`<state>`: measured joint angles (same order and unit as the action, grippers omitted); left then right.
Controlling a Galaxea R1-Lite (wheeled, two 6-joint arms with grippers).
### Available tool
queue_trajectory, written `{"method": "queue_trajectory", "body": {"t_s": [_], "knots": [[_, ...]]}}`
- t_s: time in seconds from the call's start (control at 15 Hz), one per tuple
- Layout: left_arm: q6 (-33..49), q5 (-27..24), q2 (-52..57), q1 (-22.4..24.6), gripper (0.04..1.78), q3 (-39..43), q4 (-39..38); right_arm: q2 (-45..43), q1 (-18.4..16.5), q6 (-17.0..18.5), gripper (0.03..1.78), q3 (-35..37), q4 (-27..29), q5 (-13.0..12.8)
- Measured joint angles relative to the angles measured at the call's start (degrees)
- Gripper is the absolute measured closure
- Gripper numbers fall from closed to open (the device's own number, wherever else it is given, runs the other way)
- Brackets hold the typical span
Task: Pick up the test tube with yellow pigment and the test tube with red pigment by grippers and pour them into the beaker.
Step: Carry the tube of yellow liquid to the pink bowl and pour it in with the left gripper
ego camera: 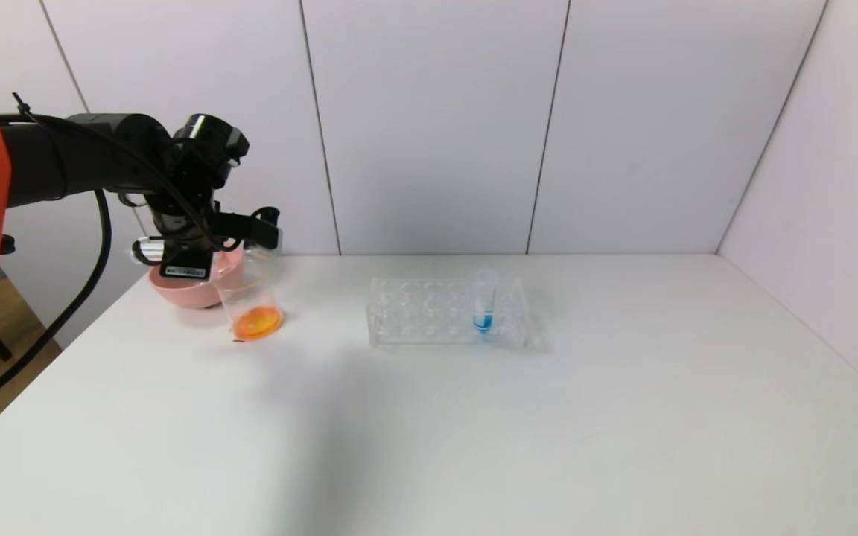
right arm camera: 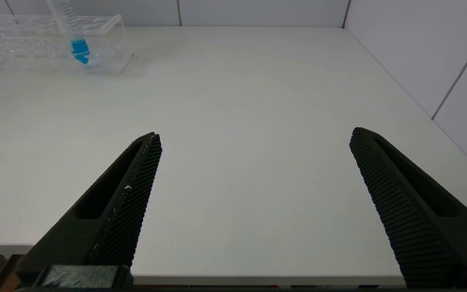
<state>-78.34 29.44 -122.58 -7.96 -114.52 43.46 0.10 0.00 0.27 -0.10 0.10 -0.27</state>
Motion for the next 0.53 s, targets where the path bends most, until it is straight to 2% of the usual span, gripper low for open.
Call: {"method": "queue_trajectory", "body": {"t_s": [0.53], "knots": [[-1.5,0.5,-0.3,-0.3,1.37,0.0,-0.7,0.0,0.0,0.0,0.11,0.0,0.0,0.0]]}}
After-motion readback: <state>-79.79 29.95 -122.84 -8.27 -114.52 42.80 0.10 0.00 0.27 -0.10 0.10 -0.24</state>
